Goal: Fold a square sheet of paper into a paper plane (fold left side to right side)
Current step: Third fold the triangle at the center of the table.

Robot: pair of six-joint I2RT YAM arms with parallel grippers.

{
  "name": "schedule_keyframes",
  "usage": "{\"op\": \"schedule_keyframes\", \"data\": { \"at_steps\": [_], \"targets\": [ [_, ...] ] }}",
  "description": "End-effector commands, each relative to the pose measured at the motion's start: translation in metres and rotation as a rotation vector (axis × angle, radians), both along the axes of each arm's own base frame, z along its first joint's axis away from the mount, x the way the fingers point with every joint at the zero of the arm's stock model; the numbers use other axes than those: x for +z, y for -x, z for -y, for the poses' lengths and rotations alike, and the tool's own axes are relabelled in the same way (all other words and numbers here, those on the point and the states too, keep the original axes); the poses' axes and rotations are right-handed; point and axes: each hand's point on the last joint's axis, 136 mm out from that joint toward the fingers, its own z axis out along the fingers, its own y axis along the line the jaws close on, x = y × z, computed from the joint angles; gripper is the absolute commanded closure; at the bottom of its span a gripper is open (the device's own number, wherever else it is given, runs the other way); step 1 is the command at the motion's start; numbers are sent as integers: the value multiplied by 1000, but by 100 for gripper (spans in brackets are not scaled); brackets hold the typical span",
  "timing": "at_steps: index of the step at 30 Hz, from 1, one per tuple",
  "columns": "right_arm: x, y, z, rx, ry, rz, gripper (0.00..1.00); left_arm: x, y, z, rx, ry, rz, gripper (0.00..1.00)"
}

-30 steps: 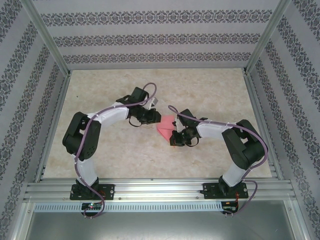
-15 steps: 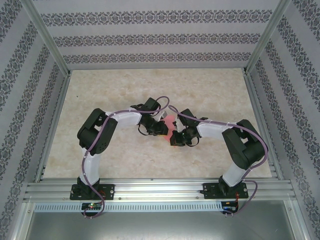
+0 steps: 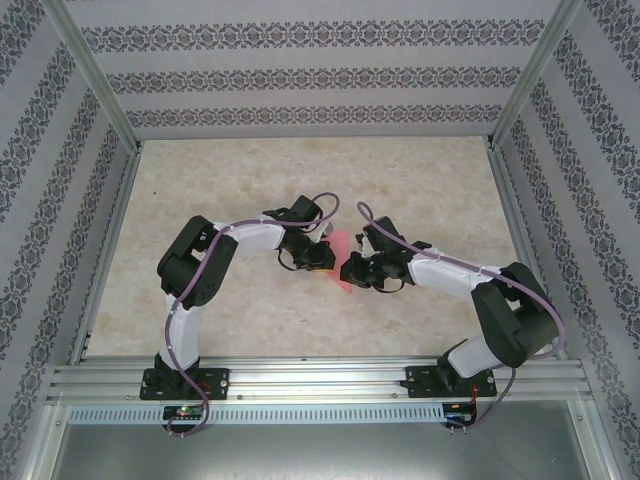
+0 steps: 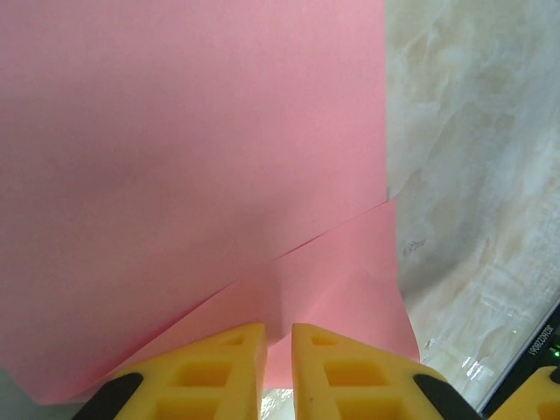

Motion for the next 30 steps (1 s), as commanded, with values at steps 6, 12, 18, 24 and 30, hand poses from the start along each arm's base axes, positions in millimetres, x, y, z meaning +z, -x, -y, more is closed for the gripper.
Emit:
{"op": "schedule_keyframes", "data": {
  "at_steps": [6, 12, 18, 24, 30],
  "targets": [
    [-9, -27, -19, -56, 19, -19, 91, -18, -1, -13, 41, -59, -8, 82],
    [-27, -23, -24, -56, 49, -82, 92, -18, -1, -13, 45, -62, -9, 83],
    [-47, -5, -13, -52, 97, -171, 93, -18, -2, -13, 51, -62, -7, 83],
    [-59, 12, 2, -49, 135, -207, 93, -18, -3, -12, 56, -57, -7, 83],
    [-74, 23, 25, -84, 168, -244, 94, -18, -3, -12, 58, -58, -5, 83]
  ]
}}
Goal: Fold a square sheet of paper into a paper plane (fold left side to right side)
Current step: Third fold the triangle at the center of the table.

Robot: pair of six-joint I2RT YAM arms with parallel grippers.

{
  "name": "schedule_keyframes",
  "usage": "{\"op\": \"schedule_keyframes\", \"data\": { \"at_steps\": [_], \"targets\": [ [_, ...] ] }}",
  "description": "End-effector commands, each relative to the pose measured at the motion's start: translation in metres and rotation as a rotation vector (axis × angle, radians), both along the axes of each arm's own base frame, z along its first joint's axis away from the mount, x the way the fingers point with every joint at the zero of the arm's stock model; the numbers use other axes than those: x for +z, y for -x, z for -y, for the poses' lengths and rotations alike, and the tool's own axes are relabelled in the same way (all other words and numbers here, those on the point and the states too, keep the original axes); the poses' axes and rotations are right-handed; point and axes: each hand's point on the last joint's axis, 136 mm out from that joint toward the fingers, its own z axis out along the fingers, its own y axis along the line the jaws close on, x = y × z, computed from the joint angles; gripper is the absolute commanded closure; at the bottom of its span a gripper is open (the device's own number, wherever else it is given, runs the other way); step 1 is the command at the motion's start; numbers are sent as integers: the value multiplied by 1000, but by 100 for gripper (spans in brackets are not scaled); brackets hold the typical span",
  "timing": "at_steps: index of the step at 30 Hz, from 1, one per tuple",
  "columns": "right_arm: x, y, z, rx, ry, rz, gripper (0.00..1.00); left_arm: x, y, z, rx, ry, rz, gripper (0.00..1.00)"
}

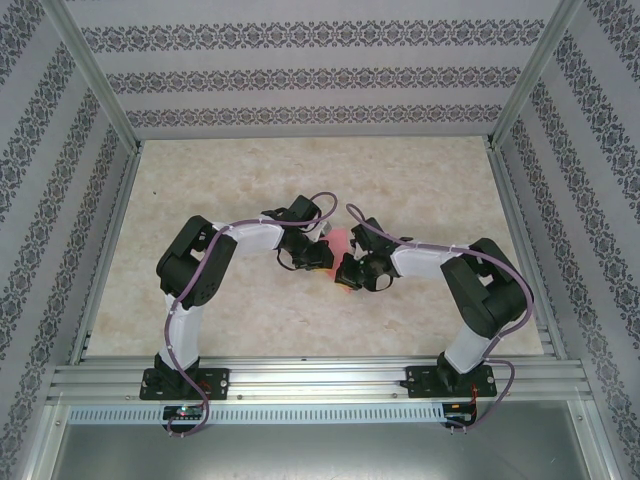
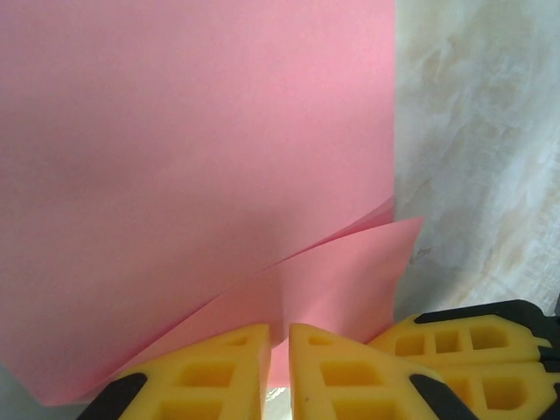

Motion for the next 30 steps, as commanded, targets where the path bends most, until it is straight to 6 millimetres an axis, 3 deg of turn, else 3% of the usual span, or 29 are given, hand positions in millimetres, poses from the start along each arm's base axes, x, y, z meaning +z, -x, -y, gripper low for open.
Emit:
{"op": "schedule_keyframes", "data": {
  "at_steps": [1, 15, 24, 30],
  "targets": [
    [-31, 28, 33, -34, 119, -111, 94, -17, -1, -10, 34, -55, -1, 83],
    [-38, 61, 67, -54, 186, -164, 94, -20, -2, -14, 34, -77, 7, 84],
    [-26, 60, 81, -108, 156, -148, 94, -21, -3, -14, 34, -80, 6, 84],
    [2, 44, 73, -91, 127, -63, 94, -20, -3, -13, 32, -75, 7, 84]
  ]
}}
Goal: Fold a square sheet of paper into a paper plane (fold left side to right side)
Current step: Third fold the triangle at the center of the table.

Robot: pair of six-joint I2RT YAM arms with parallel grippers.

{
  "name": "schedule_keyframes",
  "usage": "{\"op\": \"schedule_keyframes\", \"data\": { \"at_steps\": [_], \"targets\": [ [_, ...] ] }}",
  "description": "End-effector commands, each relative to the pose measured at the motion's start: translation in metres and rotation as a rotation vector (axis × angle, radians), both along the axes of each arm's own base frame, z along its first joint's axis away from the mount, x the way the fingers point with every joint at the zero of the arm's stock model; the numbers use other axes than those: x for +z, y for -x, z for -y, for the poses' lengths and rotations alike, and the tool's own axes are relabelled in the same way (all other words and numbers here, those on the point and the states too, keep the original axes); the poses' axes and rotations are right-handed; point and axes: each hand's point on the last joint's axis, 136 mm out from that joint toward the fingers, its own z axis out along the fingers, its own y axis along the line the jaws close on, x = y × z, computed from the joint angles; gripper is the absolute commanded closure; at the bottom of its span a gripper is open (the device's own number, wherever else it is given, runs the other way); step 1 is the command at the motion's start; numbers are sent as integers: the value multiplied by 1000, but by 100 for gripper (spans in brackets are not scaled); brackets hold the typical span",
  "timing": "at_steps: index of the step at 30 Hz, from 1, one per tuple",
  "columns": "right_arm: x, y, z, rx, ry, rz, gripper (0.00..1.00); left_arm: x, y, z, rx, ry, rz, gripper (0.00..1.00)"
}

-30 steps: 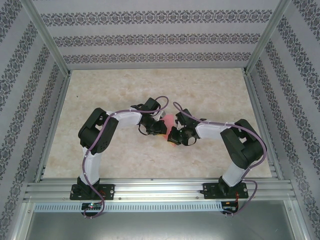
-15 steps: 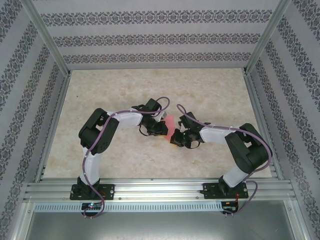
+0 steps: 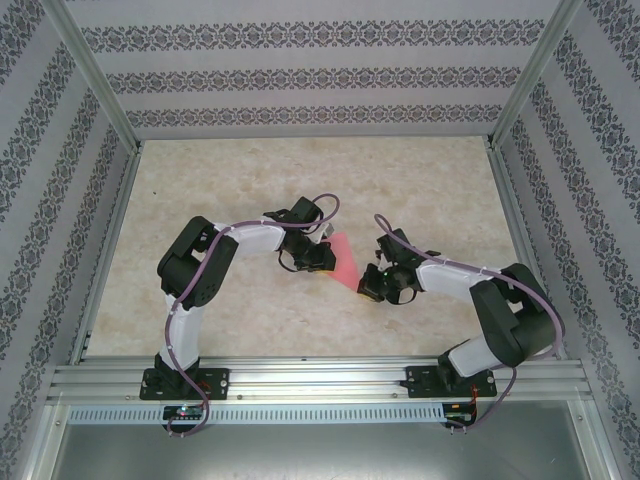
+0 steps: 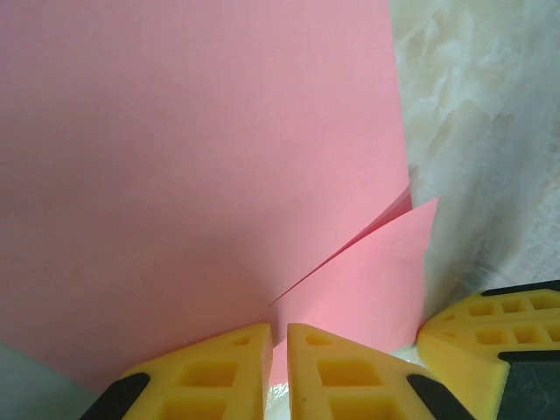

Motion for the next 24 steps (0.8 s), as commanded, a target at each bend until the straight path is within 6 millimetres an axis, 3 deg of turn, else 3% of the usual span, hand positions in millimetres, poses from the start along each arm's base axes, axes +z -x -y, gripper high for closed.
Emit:
{"op": "schedule_keyframes", "data": {
  "at_steps": [1, 4, 8, 13, 18, 24],
  "targets": [
    [8, 7, 9, 13, 65, -6, 94, -20, -6, -16, 43, -84, 10, 84],
    [27, -3, -7, 38, 40, 50, 93, -20, -7, -16, 42, -84, 9, 84],
    [34, -16, -23, 40, 34, 91, 93, -20, -7, -16, 44, -81, 11, 84],
    [28, -37, -37, 60, 54, 101, 93, -20, -7, -16, 44, -83, 11, 84],
    [16, -42, -50, 94, 60, 72, 93, -20, -6, -17, 44, -86, 10, 84],
    [-2, -36, -39, 85, 105, 23, 93, -22, -7, -17, 47, -91, 10, 85]
  ]
}}
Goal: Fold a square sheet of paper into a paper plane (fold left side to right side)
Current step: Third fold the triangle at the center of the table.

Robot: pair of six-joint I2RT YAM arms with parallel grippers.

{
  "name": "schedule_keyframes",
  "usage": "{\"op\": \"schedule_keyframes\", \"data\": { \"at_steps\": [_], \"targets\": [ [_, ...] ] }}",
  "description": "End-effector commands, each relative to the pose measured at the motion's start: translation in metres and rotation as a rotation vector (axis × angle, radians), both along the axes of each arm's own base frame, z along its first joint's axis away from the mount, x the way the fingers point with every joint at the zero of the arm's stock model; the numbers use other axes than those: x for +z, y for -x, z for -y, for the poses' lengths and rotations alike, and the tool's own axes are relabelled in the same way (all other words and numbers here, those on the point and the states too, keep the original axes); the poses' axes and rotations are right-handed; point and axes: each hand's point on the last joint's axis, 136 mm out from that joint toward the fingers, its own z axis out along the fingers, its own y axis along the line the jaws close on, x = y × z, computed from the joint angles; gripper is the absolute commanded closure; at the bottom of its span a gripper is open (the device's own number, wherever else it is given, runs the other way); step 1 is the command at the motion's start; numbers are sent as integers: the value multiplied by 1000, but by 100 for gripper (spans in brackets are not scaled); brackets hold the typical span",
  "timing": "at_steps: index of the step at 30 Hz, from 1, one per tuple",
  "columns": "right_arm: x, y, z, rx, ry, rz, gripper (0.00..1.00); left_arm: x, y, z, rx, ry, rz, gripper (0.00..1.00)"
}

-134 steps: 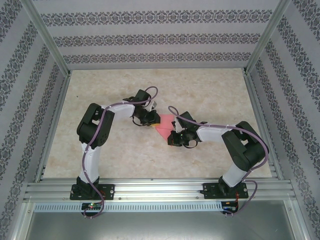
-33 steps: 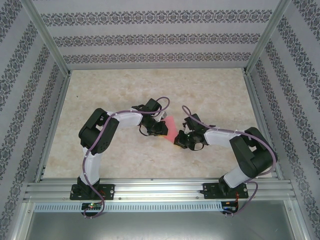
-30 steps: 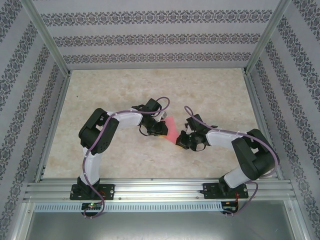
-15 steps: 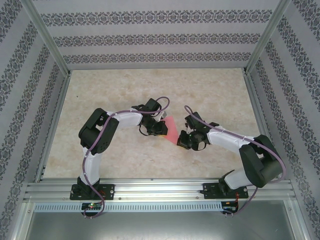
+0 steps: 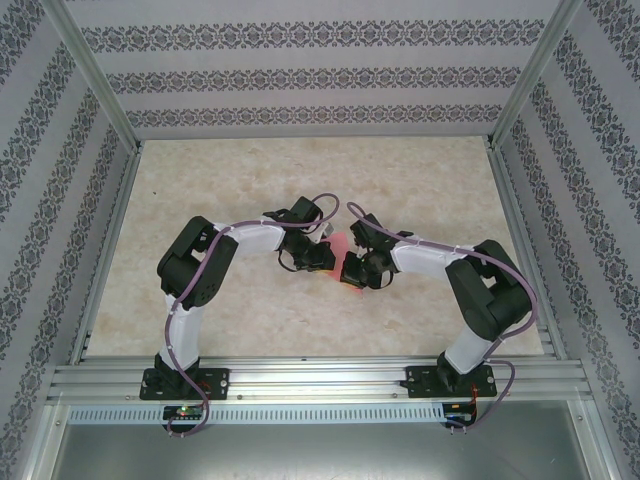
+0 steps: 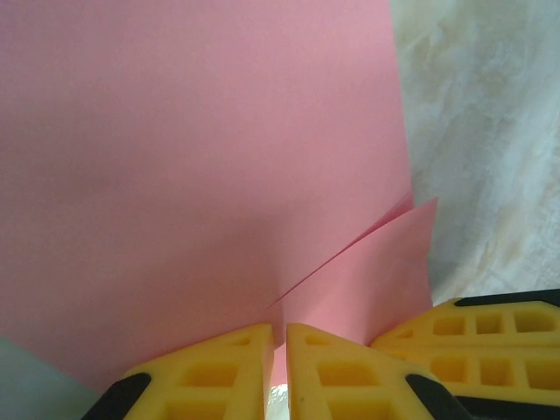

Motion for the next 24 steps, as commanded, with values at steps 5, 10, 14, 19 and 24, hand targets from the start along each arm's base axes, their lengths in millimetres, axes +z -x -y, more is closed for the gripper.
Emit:
{"op": "schedule_keyframes", "data": {
  "at_steps": [5, 10, 14, 19, 24],
  "targets": [
    [-18, 11, 23, -20, 73, -43, 94, -26, -6, -20, 45, -107, 8, 85],
    [-19, 21, 37, -32, 91, -63, 94, -30, -6, -21, 46, -117, 5, 86],
    [-19, 26, 45, -42, 100, -73, 94, -32, -6, -22, 47, -123, 2, 86],
    [-21, 35, 58, -43, 128, -90, 94, -33, -6, -23, 46, -127, 1, 87],
    [-23, 50, 65, -34, 139, -113, 93, -33, -6, -23, 45, -130, 3, 87]
  ]
}}
